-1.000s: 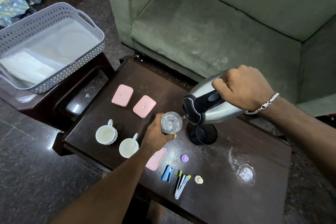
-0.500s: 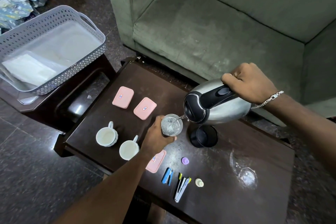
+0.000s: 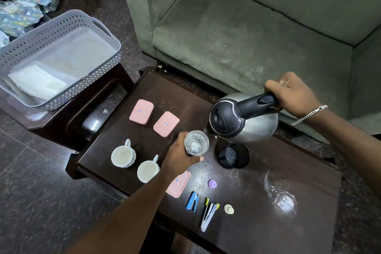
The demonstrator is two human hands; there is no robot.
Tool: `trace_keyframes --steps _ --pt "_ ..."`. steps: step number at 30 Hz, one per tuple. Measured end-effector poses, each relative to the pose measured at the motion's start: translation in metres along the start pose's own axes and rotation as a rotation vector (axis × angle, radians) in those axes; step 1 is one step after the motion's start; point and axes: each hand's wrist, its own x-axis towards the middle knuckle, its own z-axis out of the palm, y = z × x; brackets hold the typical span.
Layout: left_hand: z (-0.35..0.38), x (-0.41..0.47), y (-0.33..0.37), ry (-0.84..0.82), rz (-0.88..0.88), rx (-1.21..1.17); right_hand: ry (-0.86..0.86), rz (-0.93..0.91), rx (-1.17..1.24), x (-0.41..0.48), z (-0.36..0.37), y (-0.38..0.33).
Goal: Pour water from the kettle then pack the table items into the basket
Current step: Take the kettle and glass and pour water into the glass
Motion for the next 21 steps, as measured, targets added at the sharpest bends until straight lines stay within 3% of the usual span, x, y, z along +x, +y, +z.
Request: trace_keyframes --steps 5,9,12,21 --pt "-0.007 -0.008 0.004 0.028 0.018 -0.008 0.070 0.043 0.200 0.003 -0.005 0.002" --pt "-0.021 -0.024 0.024 0.136 0.124 -0.103 0.125 0.054 0.369 0.007 -0.009 -0.005" --pt "-0.034 -0.027 0.054 0.128 0.196 -0.179 0.148 0.058 0.510 0.008 -0.007 -0.020" --pt "-0.135 -0.014 0.127 0.153 0.369 -0.252 0.214 0.044 0.838 0.019 0.024 -0.105"
